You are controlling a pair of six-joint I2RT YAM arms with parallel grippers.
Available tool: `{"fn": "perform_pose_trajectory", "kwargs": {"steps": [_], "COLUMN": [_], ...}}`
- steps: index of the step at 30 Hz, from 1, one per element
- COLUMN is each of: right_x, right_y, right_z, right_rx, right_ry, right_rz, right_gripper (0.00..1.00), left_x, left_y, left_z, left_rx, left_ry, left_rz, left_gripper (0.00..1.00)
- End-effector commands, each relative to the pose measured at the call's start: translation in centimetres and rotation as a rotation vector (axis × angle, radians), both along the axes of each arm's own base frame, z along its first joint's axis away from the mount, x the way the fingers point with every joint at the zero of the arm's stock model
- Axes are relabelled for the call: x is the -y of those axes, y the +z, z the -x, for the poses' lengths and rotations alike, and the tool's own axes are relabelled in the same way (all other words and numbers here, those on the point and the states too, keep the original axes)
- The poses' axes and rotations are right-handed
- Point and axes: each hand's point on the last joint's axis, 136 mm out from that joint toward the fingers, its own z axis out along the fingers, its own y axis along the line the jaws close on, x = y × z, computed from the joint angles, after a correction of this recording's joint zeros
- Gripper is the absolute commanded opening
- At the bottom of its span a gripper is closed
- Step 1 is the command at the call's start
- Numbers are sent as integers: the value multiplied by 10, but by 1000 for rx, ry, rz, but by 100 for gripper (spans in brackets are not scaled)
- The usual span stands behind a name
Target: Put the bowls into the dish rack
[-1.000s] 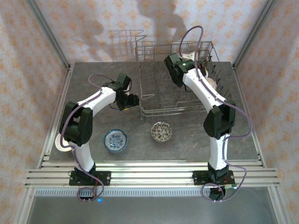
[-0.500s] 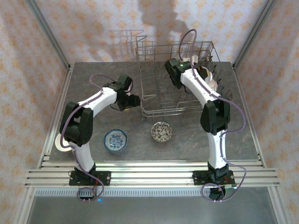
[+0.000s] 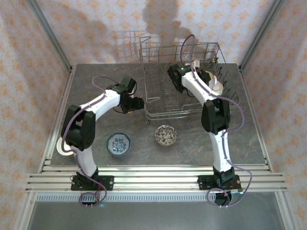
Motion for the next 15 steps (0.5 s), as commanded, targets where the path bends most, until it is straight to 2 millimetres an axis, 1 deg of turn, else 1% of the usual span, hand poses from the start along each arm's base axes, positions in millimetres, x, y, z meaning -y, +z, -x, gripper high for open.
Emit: {"fn": "perform_pose_trajectory", "kwargs": {"steps": [1, 5, 9, 12, 15], "right_x": [0, -6, -16, -22, -24], "right_y": [-1, -10, -24, -27, -33], "right_z": [1, 4, 1, 0, -1], "right_rx": [-10, -45, -75, -84, -93], "right_ry": [-4, 14, 36, 46, 48], "right_rz": [19, 10, -20, -27, -43], "right_gripper": [0, 0, 0, 0, 0], "left_x": [9, 9, 9, 9, 8], "left_y": [33, 34, 35, 37, 38], "left_z": [-12, -12, -13, -13, -13], "left_rx": [92, 96, 101, 107, 108], "left_ry": [-16, -13, -7, -2, -3], "left_rz": [29, 31, 35, 37, 32], "left_gripper": [67, 67, 67, 67, 68]}}
